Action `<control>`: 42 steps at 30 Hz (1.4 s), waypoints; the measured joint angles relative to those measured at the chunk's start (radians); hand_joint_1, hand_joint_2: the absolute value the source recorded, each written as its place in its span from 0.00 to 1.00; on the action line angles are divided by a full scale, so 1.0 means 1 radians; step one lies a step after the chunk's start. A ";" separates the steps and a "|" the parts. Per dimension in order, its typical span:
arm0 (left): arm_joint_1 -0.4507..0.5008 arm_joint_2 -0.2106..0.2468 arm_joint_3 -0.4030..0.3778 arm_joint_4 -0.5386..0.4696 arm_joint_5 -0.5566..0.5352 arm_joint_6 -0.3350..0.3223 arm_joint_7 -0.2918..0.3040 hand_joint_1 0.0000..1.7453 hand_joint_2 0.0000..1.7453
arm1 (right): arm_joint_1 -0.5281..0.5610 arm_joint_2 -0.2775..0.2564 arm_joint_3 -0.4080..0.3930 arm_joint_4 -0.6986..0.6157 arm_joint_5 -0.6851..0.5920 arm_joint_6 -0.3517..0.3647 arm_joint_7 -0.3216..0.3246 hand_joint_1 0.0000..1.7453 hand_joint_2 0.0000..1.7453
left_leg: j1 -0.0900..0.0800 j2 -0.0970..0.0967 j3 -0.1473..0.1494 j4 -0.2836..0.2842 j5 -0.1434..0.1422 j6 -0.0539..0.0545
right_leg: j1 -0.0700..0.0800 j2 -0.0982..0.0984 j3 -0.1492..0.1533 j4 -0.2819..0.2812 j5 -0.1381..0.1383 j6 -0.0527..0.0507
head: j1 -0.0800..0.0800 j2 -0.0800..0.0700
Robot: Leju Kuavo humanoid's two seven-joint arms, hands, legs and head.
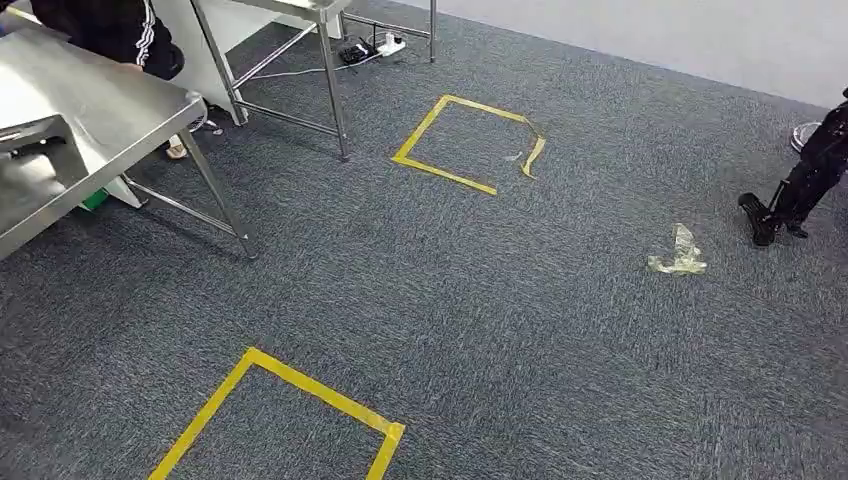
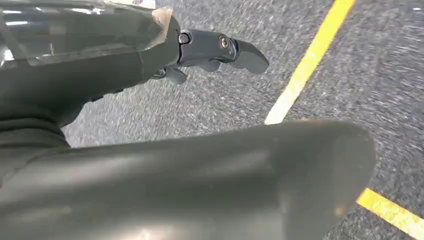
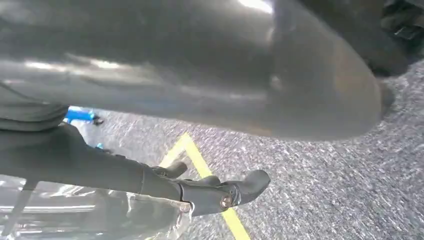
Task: Take the parts from the cabinet and place them on the table.
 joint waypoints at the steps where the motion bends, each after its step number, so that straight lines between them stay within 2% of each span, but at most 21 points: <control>1: -0.002 0.001 -0.003 0.000 -0.005 0.000 0.000 0.00 0.00 | 0.002 0.002 -0.001 0.000 -0.003 -0.001 -0.002 0.00 0.00 | 0.000 0.009 0.005 -0.001 0.001 -0.006 | 0.001 0.009 -0.006 0.003 0.001 -0.007 | -0.005 0.000; 3: -0.004 0.001 -0.010 0.000 -0.008 -0.003 0.000 0.00 0.00 | 0.008 0.000 -0.004 0.000 -0.007 -0.003 -0.005 0.00 0.00 | 0.004 0.027 0.014 -0.007 -0.001 -0.014 | 0.005 0.028 -0.015 0.003 0.000 -0.016 | -0.005 0.000; 4: -0.005 0.001 -0.016 0.000 -0.015 -0.007 0.000 0.00 0.00 | 0.013 0.000 -0.005 0.000 -0.010 -0.007 -0.009 0.00 0.00 | 0.013 -0.006 0.014 0.005 -0.016 -0.028 | -0.018 0.046 -0.003 -0.003 0.005 -0.030 | -0.007 0.000; 6: -0.004 0.003 -0.020 0.000 -0.018 -0.009 0.002 0.00 0.00 | 0.014 -0.001 -0.008 0.000 -0.011 -0.011 -0.015 0.00 0.00 | 0.013 -0.077 -0.036 0.113 -0.091 -0.025 | -0.012 0.062 -0.006 -0.002 0.010 -0.050 | -0.012 0.000; 9: 0.002 0.002 -0.021 0.000 -0.018 -0.010 0.005 0.00 0.00 | 0.019 0.002 -0.014 0.000 -0.014 -0.011 -0.018 0.00 0.00 | 0.012 -0.102 -0.137 0.315 -0.164 -0.026 | -0.004 0.100 -0.008 -0.001 0.009 -0.052 | -0.012 0.000; 12: 0.002 0.002 -0.022 0.000 -0.018 -0.010 0.005 0.00 0.00 | 0.026 0.000 -0.020 0.001 -0.015 -0.011 -0.018 0.00 0.00 | 0.015 -0.107 -0.079 0.169 -0.049 -0.021 | -0.004 0.143 -0.003 0.002 0.009 -0.051 | -0.012 0.000; 14: 0.002 0.003 -0.023 0.000 -0.018 -0.010 0.005 0.00 0.00 | 0.024 0.001 -0.022 0.000 -0.015 -0.011 -0.019 0.00 0.00 | 0.021 -0.180 -0.018 0.026 0.000 -0.015 | 0.000 0.167 -0.007 0.010 0.007 -0.047 | -0.012 0.000; 16: 0.002 0.003 -0.023 0.000 -0.018 -0.010 0.005 0.00 0.00 | 0.024 0.001 -0.023 0.000 -0.015 -0.011 -0.021 0.00 0.00 | 0.015 -0.163 -0.020 0.021 -0.004 -0.014 | 0.002 0.183 -0.017 0.011 0.005 -0.033 | -0.010 0.000; 19: -0.001 0.003 -0.025 0.000 -0.018 -0.010 0.005 0.00 0.00 | 0.032 -0.001 -0.023 0.001 -0.015 -0.012 -0.021 0.00 0.00 | 0.015 -0.132 -0.008 0.006 0.007 0.014 | 0.003 0.208 -0.027 0.007 0.009 -0.008 | -0.010 0.000; 21: -0.003 0.002 -0.027 0.000 -0.018 -0.010 0.005 0.00 0.00 | 0.032 -0.002 -0.023 0.001 -0.015 -0.013 -0.021 0.00 0.00 | 0.013 -0.108 -0.004 0.000 0.010 0.024 | 0.004 0.117 -0.068 0.093 -0.038 -0.017 | -0.002 0.000; 23: -0.001 0.001 -0.027 0.000 -0.018 -0.010 0.006 0.00 0.00 | 0.028 -0.003 -0.023 0.001 -0.015 -0.013 -0.021 0.00 0.00 | 0.007 -0.080 -0.005 0.000 0.008 0.027 | 0.003 0.091 -0.150 0.254 -0.103 -0.024 | -0.001 0.000; 25: 0.000 0.001 -0.027 0.000 -0.017 -0.010 0.006 0.00 0.00 | 0.031 -0.003 -0.023 0.001 -0.015 -0.013 -0.022 0.00 0.00 | 0.007 -0.056 -0.004 0.001 0.006 0.028 | 0.000 0.086 -0.180 0.313 -0.111 -0.013 | 0.000 0.000; 28: -0.001 -0.001 -0.027 0.000 -0.017 -0.010 0.006 0.00 0.00 | 0.032 -0.006 -0.023 0.001 -0.015 -0.015 -0.023 0.00 0.00 | 0.011 -0.026 0.005 0.002 -0.002 0.016 | -0.009 0.054 -0.064 0.091 -0.020 0.021 | 0.001 0.000; 29: -0.001 0.000 -0.027 0.000 -0.017 -0.010 0.006 0.00 0.00 | 0.029 -0.004 -0.023 0.001 -0.015 -0.015 -0.024 0.00 0.00 | 0.005 -0.017 0.009 0.002 -0.006 0.010 | -0.009 0.000 -0.024 0.019 0.000 0.023 | 0.004 0.000; 30: -0.001 -0.002 -0.027 0.000 -0.017 -0.010 0.006 0.00 0.00 | 0.024 -0.003 -0.023 0.001 -0.016 -0.015 -0.025 0.00 0.00 | -0.003 -0.008 0.011 0.006 -0.015 0.000 | 0.000 -0.002 -0.017 0.014 0.006 0.013 | 0.006 0.000; 34: -0.004 -0.002 -0.028 0.000 -0.019 -0.008 0.006 0.00 0.00 | 0.024 -0.005 -0.024 0.001 -0.018 -0.016 -0.029 0.00 0.00 | 0.005 0.024 0.026 -0.003 -0.020 -0.020 | -0.005 0.046 -0.023 0.011 0.012 -0.023 | -0.002 0.000; 36: -0.004 -0.002 -0.029 0.000 -0.024 -0.006 0.005 0.00 0.00 | 0.027 -0.006 -0.024 0.001 -0.020 -0.016 -0.028 0.00 0.00 | 0.011 -0.059 0.001 0.063 -0.071 -0.026 | -0.011 0.063 -0.023 0.010 0.014 -0.034 | -0.010 0.000; 37: -0.003 -0.002 -0.029 0.000 -0.026 -0.006 0.006 0.00 0.00 | 0.025 -0.005 -0.025 0.001 -0.021 -0.016 -0.028 0.00 0.00 | 0.011 -0.081 -0.037 0.141 -0.115 -0.025 | -0.009 0.072 -0.025 0.010 0.016 -0.048 | -0.011 0.000; 39: 0.002 -0.002 -0.029 0.000 -0.027 -0.003 0.007 0.00 0.00 | 0.025 -0.002 -0.026 0.001 -0.023 -0.016 -0.028 0.00 0.00 | 0.010 -0.099 -0.114 0.290 -0.170 -0.025 | -0.003 0.098 -0.026 0.010 0.017 -0.052 | -0.010 0.000; 40: 0.003 -0.002 -0.029 0.000 -0.027 -0.002 0.009 0.00 0.00 | 0.028 -0.002 -0.027 0.001 -0.024 -0.016 -0.028 0.00 0.00 | 0.010 -0.100 -0.128 0.307 -0.161 -0.024 | -0.001 0.112 -0.026 0.010 0.017 -0.053 | -0.010 0.000; 42: 0.003 -0.002 -0.029 0.000 -0.029 0.003 0.012 0.00 0.00 | 0.032 -0.002 -0.027 0.001 -0.024 -0.017 -0.028 0.00 0.00 | 0.011 -0.104 -0.093 0.215 -0.085 -0.019 | -0.001 0.139 -0.024 0.012 0.017 -0.052 | -0.011 0.000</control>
